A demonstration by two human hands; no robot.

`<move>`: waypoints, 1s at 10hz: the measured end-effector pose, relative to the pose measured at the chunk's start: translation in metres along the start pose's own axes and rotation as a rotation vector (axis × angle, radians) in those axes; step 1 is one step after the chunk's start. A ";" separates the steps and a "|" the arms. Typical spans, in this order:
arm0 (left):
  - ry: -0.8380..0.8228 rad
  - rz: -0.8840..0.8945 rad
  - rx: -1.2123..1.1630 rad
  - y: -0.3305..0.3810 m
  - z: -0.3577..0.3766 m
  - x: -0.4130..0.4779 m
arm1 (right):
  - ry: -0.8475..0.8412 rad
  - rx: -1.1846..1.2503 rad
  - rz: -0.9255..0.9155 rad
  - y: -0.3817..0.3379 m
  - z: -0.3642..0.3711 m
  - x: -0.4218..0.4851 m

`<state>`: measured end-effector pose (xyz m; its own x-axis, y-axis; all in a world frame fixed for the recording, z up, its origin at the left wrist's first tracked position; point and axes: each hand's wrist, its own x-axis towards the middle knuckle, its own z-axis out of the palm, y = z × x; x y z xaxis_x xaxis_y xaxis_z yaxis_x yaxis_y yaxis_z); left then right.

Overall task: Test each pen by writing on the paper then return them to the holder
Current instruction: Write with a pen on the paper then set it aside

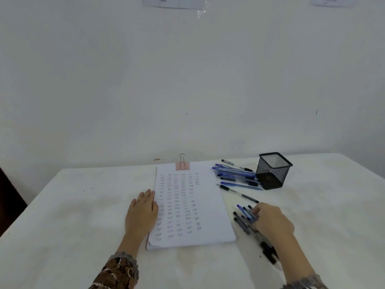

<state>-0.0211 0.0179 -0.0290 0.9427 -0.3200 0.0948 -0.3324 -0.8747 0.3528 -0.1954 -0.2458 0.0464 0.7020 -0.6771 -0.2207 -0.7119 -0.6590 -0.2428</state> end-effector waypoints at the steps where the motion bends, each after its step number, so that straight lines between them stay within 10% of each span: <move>1: 0.001 0.003 0.001 -0.001 0.000 0.000 | -0.055 -0.102 -0.026 -0.002 -0.008 0.002; 7: 0.017 0.007 0.001 -0.001 0.001 0.002 | -0.034 -0.154 -0.321 -0.024 -0.006 0.106; 10: 0.013 0.005 0.004 -0.001 0.001 0.000 | -0.086 1.008 -0.525 -0.064 -0.019 0.084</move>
<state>-0.0204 0.0183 -0.0299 0.9412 -0.3199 0.1091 -0.3376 -0.8745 0.3483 -0.0913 -0.2672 0.0612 0.9353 -0.3450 0.0782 -0.0170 -0.2647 -0.9642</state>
